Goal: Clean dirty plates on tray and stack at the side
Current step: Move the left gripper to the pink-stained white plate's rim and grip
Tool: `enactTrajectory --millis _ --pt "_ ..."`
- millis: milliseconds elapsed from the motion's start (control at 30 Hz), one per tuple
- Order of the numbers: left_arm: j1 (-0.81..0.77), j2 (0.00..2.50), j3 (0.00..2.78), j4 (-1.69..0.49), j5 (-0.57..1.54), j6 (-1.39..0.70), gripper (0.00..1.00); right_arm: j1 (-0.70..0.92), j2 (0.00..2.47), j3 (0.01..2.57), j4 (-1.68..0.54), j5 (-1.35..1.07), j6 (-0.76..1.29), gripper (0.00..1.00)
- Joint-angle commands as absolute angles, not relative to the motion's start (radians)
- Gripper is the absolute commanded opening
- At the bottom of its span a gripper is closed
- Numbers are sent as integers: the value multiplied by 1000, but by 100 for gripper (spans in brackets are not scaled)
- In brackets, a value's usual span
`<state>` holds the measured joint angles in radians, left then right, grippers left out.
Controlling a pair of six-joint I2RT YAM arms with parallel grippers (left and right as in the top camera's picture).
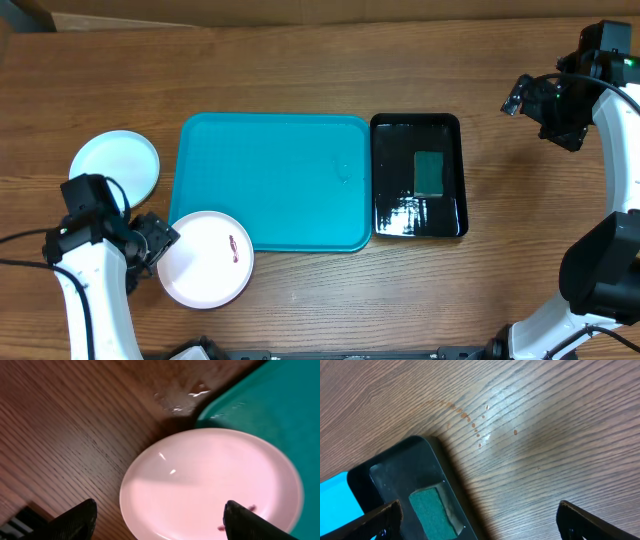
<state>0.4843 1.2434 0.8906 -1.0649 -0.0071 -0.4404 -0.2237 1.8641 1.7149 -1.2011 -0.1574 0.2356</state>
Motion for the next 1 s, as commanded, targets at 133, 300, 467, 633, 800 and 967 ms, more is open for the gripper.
enactTrajectory --millis 133,300,467,633,800,967 --pt "575 1411 777 -987 67 -377 78 -226 1857 1728 -1198 -157 239 100" --pt "577 1433 737 -960 71 -368 70 -226 1857 1728 -1198 -157 239 100" --pt "576 1433 714 -963 72 -366 47 -226 1857 1728 -1198 -158 239 100" --pt "576 1433 668 -925 72 -373 29 -226 1857 1728 -1198 -157 239 100" --pt "576 1433 667 -915 72 -374 33 -226 1857 1728 -1199 -157 239 100" --pt "575 1433 667 -915 87 -373 4 -226 1857 1728 -1198 -158 239 100"
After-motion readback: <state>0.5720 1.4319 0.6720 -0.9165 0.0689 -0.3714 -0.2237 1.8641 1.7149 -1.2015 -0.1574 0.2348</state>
